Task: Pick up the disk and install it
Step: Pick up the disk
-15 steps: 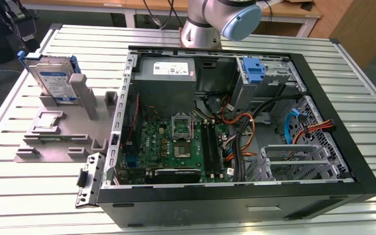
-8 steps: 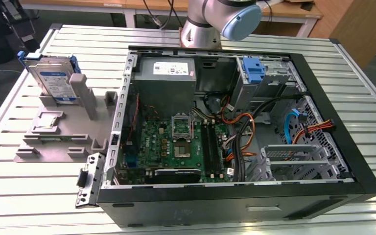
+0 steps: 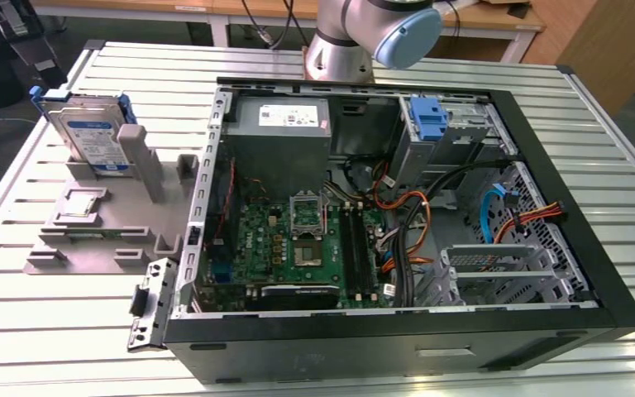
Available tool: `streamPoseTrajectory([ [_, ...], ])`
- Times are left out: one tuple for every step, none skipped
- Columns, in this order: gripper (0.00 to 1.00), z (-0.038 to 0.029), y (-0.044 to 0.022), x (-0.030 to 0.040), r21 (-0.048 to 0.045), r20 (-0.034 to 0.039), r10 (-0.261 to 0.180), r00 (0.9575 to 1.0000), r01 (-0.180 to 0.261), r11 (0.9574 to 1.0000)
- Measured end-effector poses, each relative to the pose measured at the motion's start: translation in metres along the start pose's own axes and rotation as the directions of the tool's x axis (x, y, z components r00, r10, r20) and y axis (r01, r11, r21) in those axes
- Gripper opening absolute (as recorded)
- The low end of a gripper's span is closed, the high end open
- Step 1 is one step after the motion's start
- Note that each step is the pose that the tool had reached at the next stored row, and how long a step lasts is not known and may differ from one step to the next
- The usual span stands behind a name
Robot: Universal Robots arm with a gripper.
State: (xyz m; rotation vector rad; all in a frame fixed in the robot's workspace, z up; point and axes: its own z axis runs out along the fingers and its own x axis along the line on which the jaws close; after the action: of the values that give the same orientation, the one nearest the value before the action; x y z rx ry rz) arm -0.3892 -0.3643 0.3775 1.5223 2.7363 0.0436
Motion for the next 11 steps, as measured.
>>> streamPoseTrajectory([
  [0.1, 0.0, 0.0, 0.0, 0.0001, 0.0002, 0.011, 0.9999, -0.011, 0.9999],
  [0.1, 0.0001, 0.0, 0.0, 0.0002, 0.0005, 0.025, 0.9997, -0.025, 0.9997],
  [0.1, 0.0001, 0.0, 0.0001, 0.0002, 0.0008, 0.037, 0.9993, -0.037, 0.9993],
  [0.1, 0.0002, 0.0001, 0.0001, 0.0002, 0.0011, 0.049, 0.9988, -0.049, 0.9988],
  [0.1, 0.0002, 0.0001, 0.0002, 0.0003, 0.0014, 0.061, 0.9981, -0.061, 0.9981],
  [0.1, 0.0002, 0.0001, 0.0002, 0.0003, 0.0017, 0.072, 0.9974, -0.072, 0.9974],
  [0.1, 0.0003, 0.0001, 0.0003, 0.0003, 0.002, 0.084, 0.9965, -0.084, 0.9965],
  [0.1, 0.0003, 0.0001, 0.0003, 0.0002, 0.0023, 0.096, 0.9954, -0.096, 0.9954],
  [0.1, 0.0004, 0.0002, 0.0003, 0.0003, 0.0026, 0.108, 0.9941, -0.108, 0.9941],
  [0.1, 0.0004, 0.0002, 0.0004, 0.0005, 0.0028, 0.12, 0.9928, -0.12, 0.9928],
  [0.1, 0.0005, 0.0002, 0.0004, 0.0007, 0.003, 0.131, 0.9913, -0.131, 0.9913],
])
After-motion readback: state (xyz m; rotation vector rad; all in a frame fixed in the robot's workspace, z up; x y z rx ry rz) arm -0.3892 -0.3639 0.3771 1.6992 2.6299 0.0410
